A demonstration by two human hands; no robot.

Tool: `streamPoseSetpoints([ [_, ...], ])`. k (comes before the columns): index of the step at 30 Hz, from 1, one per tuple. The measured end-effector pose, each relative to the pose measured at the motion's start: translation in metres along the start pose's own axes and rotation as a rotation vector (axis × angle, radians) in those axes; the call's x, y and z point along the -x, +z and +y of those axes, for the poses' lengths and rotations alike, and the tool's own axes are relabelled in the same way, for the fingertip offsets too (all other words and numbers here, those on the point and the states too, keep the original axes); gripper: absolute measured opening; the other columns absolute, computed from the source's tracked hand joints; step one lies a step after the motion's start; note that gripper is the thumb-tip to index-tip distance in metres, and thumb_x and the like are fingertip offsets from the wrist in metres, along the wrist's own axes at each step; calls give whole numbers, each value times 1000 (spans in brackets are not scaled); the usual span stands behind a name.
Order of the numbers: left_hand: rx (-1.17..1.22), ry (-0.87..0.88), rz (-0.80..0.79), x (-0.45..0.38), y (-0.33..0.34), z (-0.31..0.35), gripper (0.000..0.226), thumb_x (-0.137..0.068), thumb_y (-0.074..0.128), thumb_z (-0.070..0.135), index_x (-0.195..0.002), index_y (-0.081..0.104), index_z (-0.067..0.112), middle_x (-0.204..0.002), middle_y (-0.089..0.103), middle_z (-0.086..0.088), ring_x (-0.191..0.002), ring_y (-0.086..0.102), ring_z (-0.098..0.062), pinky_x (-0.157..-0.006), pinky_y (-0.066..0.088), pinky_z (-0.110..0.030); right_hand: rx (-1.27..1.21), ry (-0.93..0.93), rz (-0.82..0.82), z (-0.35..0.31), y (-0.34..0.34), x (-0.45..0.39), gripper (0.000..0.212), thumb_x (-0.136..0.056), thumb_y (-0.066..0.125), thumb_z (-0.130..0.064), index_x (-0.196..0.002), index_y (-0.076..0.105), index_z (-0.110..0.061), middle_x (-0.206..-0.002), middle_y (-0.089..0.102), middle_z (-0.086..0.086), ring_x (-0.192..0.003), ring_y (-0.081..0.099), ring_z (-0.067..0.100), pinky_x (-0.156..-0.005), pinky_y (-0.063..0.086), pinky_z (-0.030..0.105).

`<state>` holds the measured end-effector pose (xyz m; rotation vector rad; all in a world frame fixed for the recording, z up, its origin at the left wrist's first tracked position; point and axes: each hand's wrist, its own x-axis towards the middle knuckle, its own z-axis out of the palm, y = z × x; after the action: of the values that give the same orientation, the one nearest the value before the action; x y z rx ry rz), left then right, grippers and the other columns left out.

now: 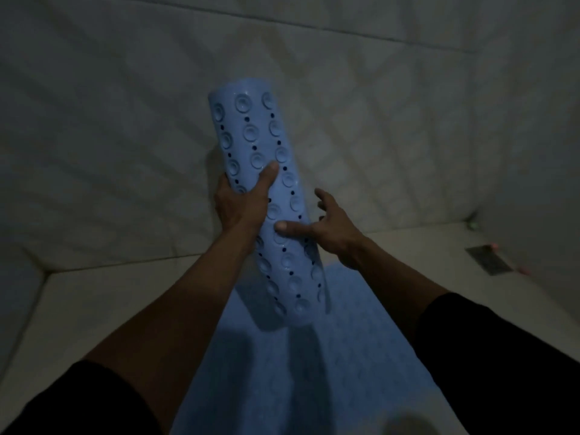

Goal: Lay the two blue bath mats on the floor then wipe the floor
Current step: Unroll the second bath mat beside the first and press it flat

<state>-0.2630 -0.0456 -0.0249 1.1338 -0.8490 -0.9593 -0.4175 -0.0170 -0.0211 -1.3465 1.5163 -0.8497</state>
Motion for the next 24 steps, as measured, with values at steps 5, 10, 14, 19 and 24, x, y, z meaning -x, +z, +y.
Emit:
streamPoseSetpoints([
  [5, 100, -181, -214, 43, 79, -17, 52, -72, 87, 39, -118, 70, 23, -111, 75, 4, -93, 74, -12, -81, 62, -37, -138, 144, -29, 37, -77, 38, 141, -47, 92, -52, -155, 6, -23, -144, 49, 2, -114, 59, 12, -87, 55, 31],
  [10, 41, -289, -313, 95, 158, -51, 68, -62, 87, 53, -118, 71, 19, -109, 76, 0, -91, 75, -17, -81, 62, -40, -191, 120, 115, 91, -149, 71, 73, -61, 91, -41, -121, 57, -17, -104, 72, -2, -79, 72, 5, -62, 57, 19],
  [14, -38, -412, -317, 141, 215, -85, 92, -46, 86, 66, -121, 69, 16, -109, 75, -5, -92, 74, -23, -83, 61, -44, -203, 91, 164, 150, -197, 96, 43, -72, 82, -45, -103, 66, -20, -93, 74, -6, -72, 71, 3, -55, 53, 15],
  [19, -189, -451, -323, 193, 278, -128, 111, -42, 76, 83, -130, 61, 17, -118, 71, -5, -97, 72, -23, -88, 59, -42, -157, 77, 207, 212, -246, 107, 51, -85, 55, -68, -104, 69, -23, -98, 75, -3, -86, 72, 14, -82, 58, 33],
  [24, -374, -456, -325, 234, 308, -156, 98, -80, 48, 80, -152, 35, 15, -145, 52, -9, -119, 60, -27, -100, 53, -46, -210, 8, 217, 261, -274, 115, 48, -92, 42, -65, -118, 65, -32, -111, 70, -8, -100, 67, 11, -95, 53, 40],
])
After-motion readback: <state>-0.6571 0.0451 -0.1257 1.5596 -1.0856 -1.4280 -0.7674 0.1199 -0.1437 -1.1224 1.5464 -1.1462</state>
